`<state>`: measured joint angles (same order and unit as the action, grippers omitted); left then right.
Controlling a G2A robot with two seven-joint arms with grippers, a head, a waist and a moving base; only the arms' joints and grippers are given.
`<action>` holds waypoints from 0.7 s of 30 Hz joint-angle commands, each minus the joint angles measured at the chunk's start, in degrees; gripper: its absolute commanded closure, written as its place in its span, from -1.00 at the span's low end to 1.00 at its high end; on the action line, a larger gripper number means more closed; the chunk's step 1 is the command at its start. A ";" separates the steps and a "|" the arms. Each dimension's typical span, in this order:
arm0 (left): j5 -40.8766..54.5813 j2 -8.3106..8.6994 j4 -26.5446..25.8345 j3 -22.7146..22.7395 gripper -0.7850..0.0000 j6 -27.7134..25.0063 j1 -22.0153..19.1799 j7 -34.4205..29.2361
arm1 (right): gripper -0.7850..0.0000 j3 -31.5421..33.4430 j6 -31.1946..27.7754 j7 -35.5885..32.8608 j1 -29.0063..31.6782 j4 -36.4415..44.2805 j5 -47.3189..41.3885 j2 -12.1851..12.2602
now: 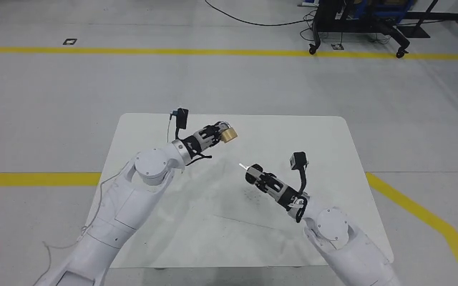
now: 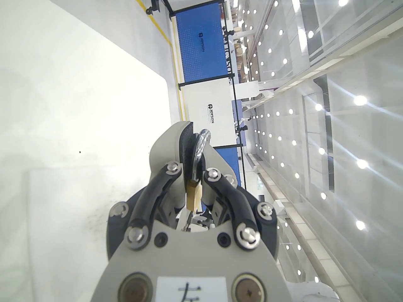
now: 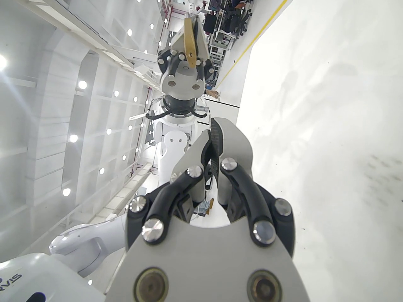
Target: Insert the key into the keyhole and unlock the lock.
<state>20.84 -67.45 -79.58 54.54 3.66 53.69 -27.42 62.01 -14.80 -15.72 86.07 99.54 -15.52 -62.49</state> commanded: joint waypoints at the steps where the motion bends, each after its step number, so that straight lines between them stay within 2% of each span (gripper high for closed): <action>1: 0.09 -0.48 0.80 -0.96 1.00 1.03 -0.70 0.33 | 1.00 -3.38 -2.31 10.59 -0.37 0.01 1.39 -1.29; 4: 0.04 -1.04 1.48 -1.82 1.00 0.81 -1.23 1.06 | 1.00 -7.40 -3.73 15.95 -1.01 -0.47 -0.40 -2.79; 7: -0.27 -1.47 2.16 -2.29 1.00 0.39 -1.46 1.87 | 1.00 -9.71 -3.38 21.49 -1.80 -1.74 1.49 -3.93; 12: -1.50 -1.86 2.90 -2.30 1.00 0.22 -1.64 2.61 | 1.00 -11.58 -4.47 31.12 -2.70 -3.15 3.66 -5.65; 21: -2.21 -2.18 2.59 -1.49 1.00 0.47 -0.95 1.69 | 1.00 -13.80 -2.71 35.07 -4.44 -4.65 6.25 -7.75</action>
<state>18.62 -69.59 -76.98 52.99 4.14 52.68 -25.51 48.33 -17.79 19.33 81.78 95.06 -9.26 -70.07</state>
